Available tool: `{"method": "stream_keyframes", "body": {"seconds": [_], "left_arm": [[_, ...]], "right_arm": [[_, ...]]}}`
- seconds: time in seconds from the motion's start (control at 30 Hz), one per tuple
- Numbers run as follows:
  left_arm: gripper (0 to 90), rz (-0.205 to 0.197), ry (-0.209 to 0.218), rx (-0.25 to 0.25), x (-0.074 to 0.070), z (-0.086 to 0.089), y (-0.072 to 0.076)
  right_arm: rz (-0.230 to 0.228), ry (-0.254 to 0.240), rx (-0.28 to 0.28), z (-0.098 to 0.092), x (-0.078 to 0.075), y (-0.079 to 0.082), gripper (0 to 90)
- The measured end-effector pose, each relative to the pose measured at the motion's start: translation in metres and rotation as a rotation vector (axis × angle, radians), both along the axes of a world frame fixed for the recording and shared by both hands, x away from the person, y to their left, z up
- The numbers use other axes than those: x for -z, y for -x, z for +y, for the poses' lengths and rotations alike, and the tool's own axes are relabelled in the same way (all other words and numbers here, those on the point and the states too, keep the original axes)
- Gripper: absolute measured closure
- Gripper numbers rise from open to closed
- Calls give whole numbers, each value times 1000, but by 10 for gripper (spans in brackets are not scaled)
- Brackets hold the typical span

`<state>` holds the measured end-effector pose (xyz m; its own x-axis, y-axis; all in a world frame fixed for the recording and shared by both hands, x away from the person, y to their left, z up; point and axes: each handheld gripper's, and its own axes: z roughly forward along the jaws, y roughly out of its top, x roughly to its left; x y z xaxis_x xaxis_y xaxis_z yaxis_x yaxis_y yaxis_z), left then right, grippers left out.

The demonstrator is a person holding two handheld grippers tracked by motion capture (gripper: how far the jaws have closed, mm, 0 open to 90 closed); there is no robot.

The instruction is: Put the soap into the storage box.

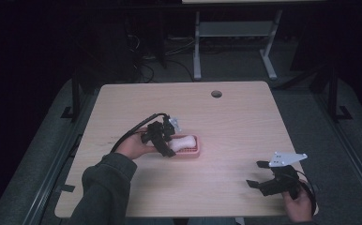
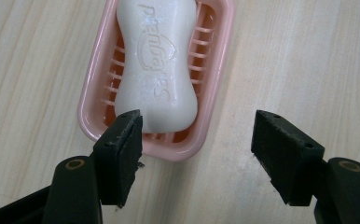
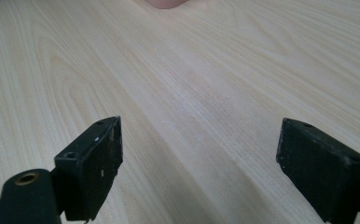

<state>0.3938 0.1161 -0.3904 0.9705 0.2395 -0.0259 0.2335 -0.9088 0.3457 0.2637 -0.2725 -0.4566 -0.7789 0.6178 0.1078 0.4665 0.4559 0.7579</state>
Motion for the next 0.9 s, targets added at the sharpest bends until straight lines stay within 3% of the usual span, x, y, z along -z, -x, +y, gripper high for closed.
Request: {"method": "stream_keyframes", "body": {"seconds": [0.27,0.9], "left_arm": [[322,3,2,-9,2,8,7],[305,-2,52,-51,10,35,26]], "right_arm": [[0,2,1,0,0,0,142],[9,12,11,1,1,1,142]]}}
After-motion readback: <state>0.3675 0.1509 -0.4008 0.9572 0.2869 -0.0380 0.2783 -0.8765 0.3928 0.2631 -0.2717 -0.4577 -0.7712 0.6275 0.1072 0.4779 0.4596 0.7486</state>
